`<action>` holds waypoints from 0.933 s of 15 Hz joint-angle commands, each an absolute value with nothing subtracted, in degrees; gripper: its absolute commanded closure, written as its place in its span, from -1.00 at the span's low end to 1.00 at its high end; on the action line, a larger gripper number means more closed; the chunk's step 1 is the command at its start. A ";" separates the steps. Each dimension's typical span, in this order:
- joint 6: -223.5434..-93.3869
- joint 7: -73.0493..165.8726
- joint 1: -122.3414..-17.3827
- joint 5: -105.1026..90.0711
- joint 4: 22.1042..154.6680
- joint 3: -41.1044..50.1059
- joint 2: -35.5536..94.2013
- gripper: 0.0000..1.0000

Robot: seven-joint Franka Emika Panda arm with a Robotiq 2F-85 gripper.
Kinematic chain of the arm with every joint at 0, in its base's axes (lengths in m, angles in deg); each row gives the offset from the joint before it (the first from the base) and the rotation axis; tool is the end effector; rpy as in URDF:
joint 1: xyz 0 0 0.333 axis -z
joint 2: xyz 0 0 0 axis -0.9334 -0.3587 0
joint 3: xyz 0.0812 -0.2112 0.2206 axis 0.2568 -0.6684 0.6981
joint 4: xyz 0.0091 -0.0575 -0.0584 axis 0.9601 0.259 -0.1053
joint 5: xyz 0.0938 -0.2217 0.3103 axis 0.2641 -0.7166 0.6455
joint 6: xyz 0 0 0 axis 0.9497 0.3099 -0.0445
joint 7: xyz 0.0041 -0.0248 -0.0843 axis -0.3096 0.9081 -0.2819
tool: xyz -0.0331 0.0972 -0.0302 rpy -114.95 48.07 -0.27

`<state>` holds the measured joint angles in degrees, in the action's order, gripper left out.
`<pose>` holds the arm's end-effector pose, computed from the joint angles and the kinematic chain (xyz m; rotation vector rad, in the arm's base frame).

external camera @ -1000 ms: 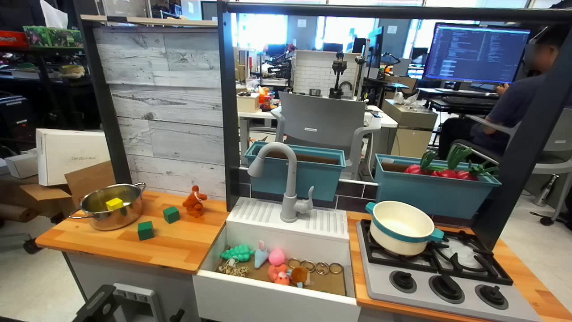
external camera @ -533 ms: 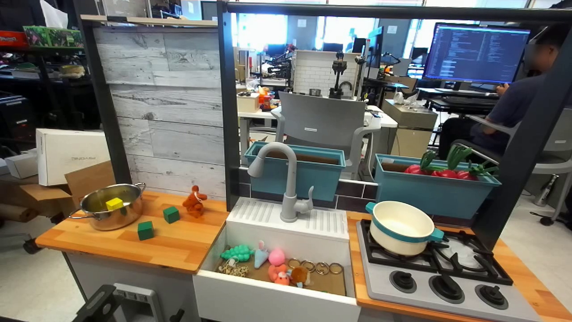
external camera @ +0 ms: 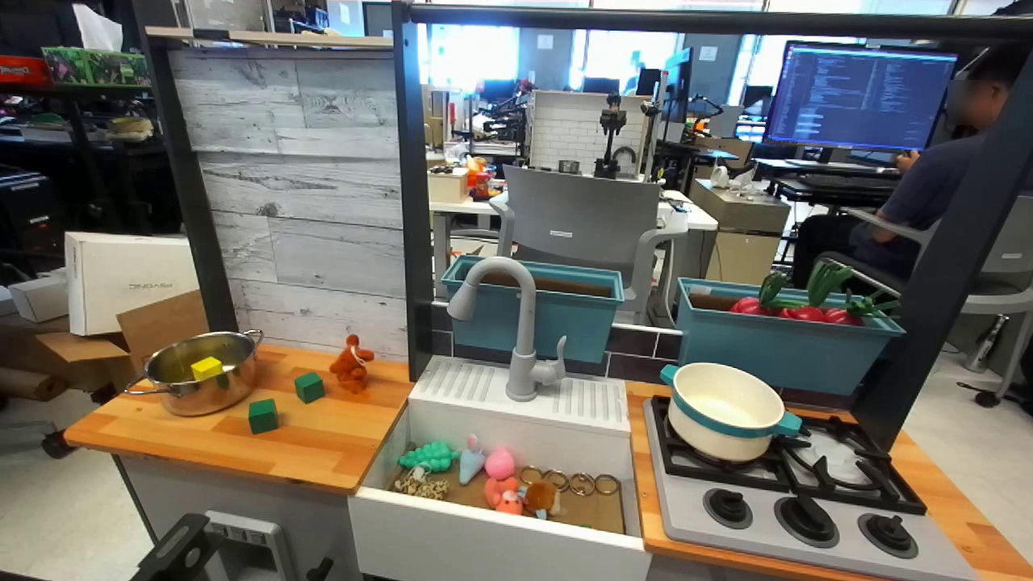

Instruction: Pick up the green block at the front of the counter and put it in the sink

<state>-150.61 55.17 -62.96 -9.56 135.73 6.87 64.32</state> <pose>0.4421 -0.0622 0.4322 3.0412 -0.4848 0.1529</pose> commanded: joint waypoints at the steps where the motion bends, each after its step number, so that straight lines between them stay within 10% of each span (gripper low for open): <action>1: -147.00 59.13 -62.67 -9.34 126.24 7.75 58.38 -1.00; 14: -133.80 66.02 -65.24 -11.47 117.02 7.34 42.03 -1.00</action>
